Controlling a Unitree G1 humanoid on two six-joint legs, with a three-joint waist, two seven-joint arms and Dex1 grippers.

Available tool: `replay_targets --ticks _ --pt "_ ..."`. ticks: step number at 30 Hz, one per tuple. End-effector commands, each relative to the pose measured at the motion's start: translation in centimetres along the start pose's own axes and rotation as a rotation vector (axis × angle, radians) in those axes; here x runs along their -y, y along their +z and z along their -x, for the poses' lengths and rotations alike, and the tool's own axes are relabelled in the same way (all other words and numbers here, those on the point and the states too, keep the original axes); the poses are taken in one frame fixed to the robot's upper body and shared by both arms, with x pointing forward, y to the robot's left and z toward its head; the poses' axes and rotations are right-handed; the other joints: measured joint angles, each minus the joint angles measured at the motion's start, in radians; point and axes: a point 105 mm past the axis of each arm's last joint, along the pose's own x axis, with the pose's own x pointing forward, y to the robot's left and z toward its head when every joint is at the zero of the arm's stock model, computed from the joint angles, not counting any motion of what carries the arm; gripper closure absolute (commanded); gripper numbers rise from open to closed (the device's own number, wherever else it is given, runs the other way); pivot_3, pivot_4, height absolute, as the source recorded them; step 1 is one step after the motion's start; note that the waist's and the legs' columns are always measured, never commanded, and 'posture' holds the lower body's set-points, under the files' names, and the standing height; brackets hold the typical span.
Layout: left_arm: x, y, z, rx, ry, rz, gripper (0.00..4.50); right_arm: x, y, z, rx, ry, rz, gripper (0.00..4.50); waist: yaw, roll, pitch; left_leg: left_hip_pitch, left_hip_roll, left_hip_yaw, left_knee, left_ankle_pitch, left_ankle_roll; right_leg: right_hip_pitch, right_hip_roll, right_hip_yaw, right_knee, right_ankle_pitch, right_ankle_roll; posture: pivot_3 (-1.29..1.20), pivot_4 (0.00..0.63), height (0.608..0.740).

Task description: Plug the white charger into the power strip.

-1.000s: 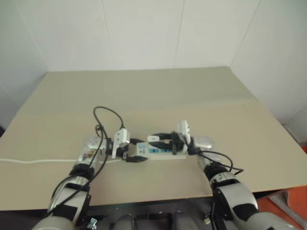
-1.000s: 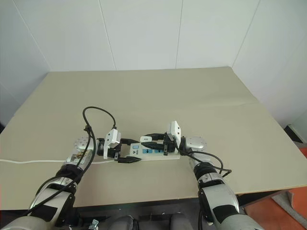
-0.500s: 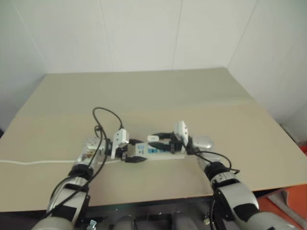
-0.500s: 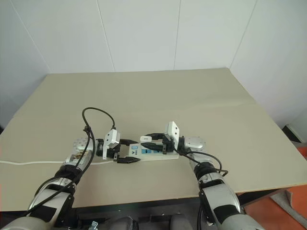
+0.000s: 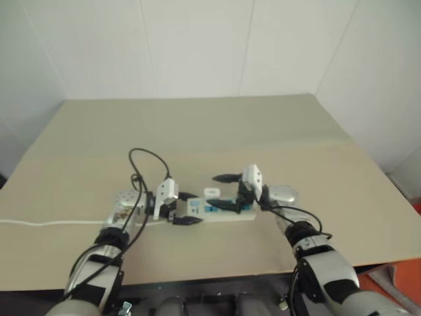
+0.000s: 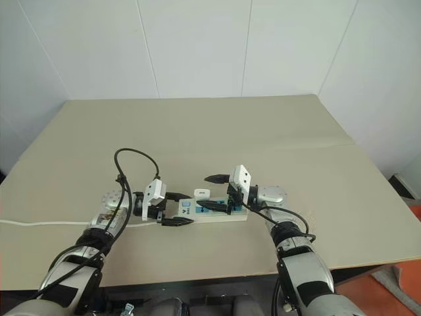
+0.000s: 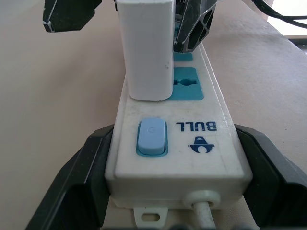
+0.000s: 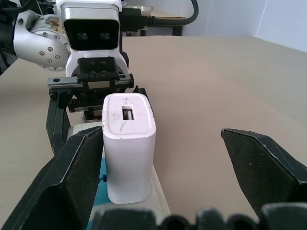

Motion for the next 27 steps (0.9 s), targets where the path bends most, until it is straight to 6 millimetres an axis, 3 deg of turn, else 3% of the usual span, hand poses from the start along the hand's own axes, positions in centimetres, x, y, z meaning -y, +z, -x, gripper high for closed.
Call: replay_targets --ticks 1,11,16,18,20,27 --pt "1.0 -0.7 -0.1 -0.039 -0.066 0.003 1.22 -1.2 -1.6 1.7 -0.006 0.007 -0.081 0.05 0.0 0.0 0.0 -0.001 0.0 0.0 0.0 0.0 0.0 -0.001 0.0 0.0 -0.001 0.0 0.0 0.0 0.15 0.74" --pt "1.0 -0.7 -0.5 -0.04 -0.065 0.009 1.22 0.5 2.4 2.6 0.039 -0.012 -0.24 0.05 0.005 0.004 0.002 -0.018 0.0 -0.001 0.001 0.0 -0.001 -0.019 -0.001 0.0 0.002 0.0 0.0 0.0 0.15 0.74" --pt "0.6 -0.3 -0.7 -0.035 -0.071 0.058 1.22 0.6 3.5 3.5 0.049 -0.045 -0.222 0.05 0.013 0.005 0.003 -0.023 -0.001 0.0 0.001 0.0 -0.001 -0.022 -0.002 0.0 0.001 0.0 0.0 0.0 0.15 0.74" --pt "0.6 -0.2 -0.7 -0.041 -0.082 0.057 0.49 0.5 3.5 3.8 0.048 -0.056 -0.22 0.0 0.017 0.005 0.004 -0.025 -0.003 0.0 0.002 0.0 -0.001 -0.023 -0.001 0.0 0.001 0.0 0.0 0.0 0.15 0.74" --pt "0.3 0.3 -0.7 -0.017 -0.073 0.047 0.05 0.3 3.5 4.1 0.047 -0.063 -0.219 0.0 0.02 0.006 0.006 -0.027 -0.003 0.0 0.003 0.0 0.0 -0.026 0.0 0.0 0.001 0.0 0.0 0.0 0.15 0.74" --pt "-0.1 3.7 0.9 0.144 -0.051 0.001 0.05 0.6 4.6 5.8 0.066 -0.113 -0.175 0.0 0.025 0.006 0.011 -0.035 -0.003 0.002 0.004 0.0 -0.001 -0.034 0.001 0.0 0.003 0.0 0.0 0.0 0.15 0.74"
